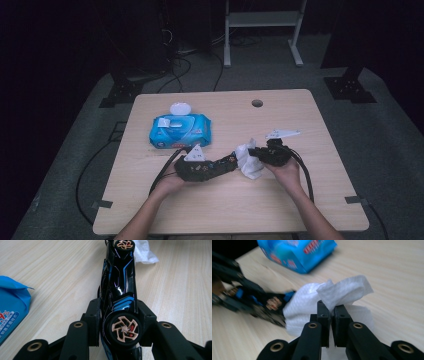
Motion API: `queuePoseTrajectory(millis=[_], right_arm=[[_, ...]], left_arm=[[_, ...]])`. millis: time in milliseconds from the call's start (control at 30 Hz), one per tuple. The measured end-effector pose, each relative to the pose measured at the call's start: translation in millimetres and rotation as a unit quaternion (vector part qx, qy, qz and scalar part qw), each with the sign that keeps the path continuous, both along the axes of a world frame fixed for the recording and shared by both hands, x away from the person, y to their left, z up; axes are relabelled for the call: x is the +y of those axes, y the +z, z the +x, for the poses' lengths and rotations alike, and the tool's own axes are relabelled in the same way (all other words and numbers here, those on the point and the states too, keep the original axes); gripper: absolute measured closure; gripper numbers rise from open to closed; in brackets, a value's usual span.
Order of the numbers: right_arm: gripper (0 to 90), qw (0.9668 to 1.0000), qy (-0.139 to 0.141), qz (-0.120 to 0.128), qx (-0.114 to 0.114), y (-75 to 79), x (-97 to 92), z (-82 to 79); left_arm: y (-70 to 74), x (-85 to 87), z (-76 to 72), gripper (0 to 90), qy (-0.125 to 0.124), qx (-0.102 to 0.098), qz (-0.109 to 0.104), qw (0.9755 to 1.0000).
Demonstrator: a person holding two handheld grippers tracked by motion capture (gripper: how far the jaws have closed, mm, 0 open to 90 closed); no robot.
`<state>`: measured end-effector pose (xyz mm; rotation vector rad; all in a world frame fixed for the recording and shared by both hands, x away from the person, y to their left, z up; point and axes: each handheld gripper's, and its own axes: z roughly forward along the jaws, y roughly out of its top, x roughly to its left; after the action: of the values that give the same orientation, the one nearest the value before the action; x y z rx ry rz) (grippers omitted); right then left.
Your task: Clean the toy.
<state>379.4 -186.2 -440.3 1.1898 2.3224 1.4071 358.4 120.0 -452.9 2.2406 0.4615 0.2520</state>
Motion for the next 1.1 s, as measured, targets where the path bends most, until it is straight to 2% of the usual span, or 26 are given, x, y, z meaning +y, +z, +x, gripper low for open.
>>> queuePoseTrajectory(millis=[100, 133, 200, 233, 300, 333, 400, 500, 567, 600, 667, 767, 800, 933, 1000, 1100], right_arm=[[84.8, 0.9996, 0.014, 0.024, -0.001, 2.6, 13.0, -1.9], [84.8, 0.9992, 0.018, 0.035, 0.005, 0.9, 17.1, -2.1], [84.8, 0.9991, 0.02, 0.034, 0.015, -6.4, 24.5, -2.0], [85.1, 0.999, 0.018, 0.034, 0.022, -11.5, 26.9, -1.7], [85.2, 0.9978, 0.006, 0.055, 0.036, -19.0, 26.0, -1.0], [85.2, 0.9976, 0.002, 0.056, 0.041, -21.1, 24.9, -0.3], [85.2, 0.9979, -0.007, 0.041, 0.05, -26.5, 24.4, -0.1], [85.3, 0.996, -0.011, 0.044, 0.077, -35.9, 23.0, -0.5], [85.2, 0.9948, -0.008, 0.045, 0.091, -37.0, 21.5, 1.3], [85.2, 0.9943, -0.007, 0.034, 0.101, -37.2, 21.6, 2.0], [85.1, 0.9931, 0.005, 0.001, 0.117, -40.9, 24.4, 2.4], [85.1, 0.9939, 0.007, 0.002, 0.11, -39.5, 23.3, 0.7], [85.1, 0.9948, 0.005, 0.005, 0.101, -37.1, 21.8, 0.0], [85.2, 0.9967, 0.004, 0.046, 0.067, -22.4, 15.4, -2.4], [85.2, 0.9972, 0.007, 0.046, 0.058, -18.0, 16.5, -2.3], [85.2, 0.9969, 0.003, 0.048, 0.062, -24.2, 20.3, -2.1]], left_arm=[[-0.1, -0.6, -1.0, 61.3, 0.003, -0.001, 0.005, 1.0], [-0.1, -0.2, -0.9, 61.3, 0.002, -0.002, 0.007, 1.0], [-0.9, 0.7, -1.2, 61.4, 0.002, -0.003, 0.006, 1.0], [-1.7, 0.9, -1.5, 61.4, 0.005, -0.001, 0.003, 1.0], [-2.1, 1.8, -1.1, 61.5, 0.006, 0.001, 0.001, 1.0], [-2.3, 2.1, -0.9, 61.5, 0.006, 0.002, 0.001, 1.0], [-2.5, 2.0, -1.1, 61.5, 0.007, 0.001, 0.0, 1.0], [-2.4, 2.2, -0.9, 61.5, 0.005, 0.0, 0.002, 1.0], [-3.2, 2.1, -0.5, 61.7, 0.006, 0.001, 0.002, 1.0], [-3.8, 1.5, -0.6, 61.7, 0.008, 0.002, -0.001, 1.0], [-5.9, -0.8, -0.6, 61.7, 0.006, 0.001, 0.017, 0.9998], [-15.1, -7.1, -1.4, 62.3, -0.004, 0.005, 0.049, 0.9988], [-16.7, -8.4, -1.6, 62.7, -0.007, 0.006, 0.052, 0.9986], [-16.4, -9.4, -0.5, 62.8, -0.007, 0.007, 0.052, 0.9986], [-16.0, -9.2, -0.6, 62.9, -0.006, 0.007, 0.051, 0.9986], [-15.4, -7.7, -0.7, 62.7, -0.003, 0.007, 0.053, 0.9986]])
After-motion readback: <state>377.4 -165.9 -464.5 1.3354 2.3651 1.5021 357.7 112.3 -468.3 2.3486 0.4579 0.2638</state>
